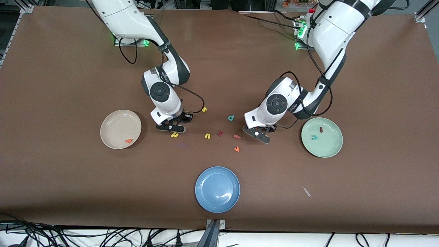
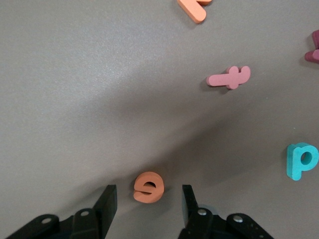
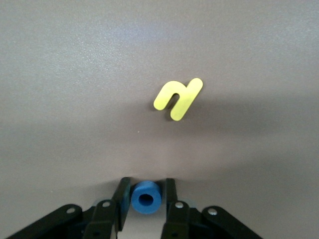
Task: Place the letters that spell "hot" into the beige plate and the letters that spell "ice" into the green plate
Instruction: 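Grasp the orange e with the left gripper while the right gripper holds blue o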
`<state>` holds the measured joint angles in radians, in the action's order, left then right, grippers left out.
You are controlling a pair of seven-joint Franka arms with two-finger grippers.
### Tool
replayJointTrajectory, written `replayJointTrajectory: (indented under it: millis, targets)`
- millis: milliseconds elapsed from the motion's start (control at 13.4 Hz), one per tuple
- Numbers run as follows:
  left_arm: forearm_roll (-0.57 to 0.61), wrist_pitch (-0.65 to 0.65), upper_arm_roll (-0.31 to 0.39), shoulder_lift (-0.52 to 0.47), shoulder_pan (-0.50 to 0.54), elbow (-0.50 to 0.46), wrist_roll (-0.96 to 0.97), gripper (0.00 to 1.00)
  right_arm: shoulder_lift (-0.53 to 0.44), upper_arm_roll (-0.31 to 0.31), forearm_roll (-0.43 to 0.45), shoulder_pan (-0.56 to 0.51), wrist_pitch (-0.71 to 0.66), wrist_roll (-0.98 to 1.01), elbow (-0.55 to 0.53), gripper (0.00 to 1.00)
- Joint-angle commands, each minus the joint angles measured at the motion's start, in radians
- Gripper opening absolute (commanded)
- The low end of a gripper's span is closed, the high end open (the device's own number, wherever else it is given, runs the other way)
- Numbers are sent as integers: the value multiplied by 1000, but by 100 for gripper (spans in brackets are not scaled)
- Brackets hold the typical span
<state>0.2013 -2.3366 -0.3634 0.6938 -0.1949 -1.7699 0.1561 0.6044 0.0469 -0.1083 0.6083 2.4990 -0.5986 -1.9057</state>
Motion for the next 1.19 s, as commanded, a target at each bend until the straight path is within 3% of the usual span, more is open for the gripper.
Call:
replayJointTrajectory:
  millis: [0,896,1120]
  targets:
    - [-14,-1,12,16,-14,17,2,57,29,2,10,18,6,-42,20,31]
    - [-14,-32,15,30,-12,18,2,49,32,4,15,22,-6,-38,48,21]
    - [-14,-40,21,36,-12,18,0,40,9,45,48,18,-72,79,47,21]
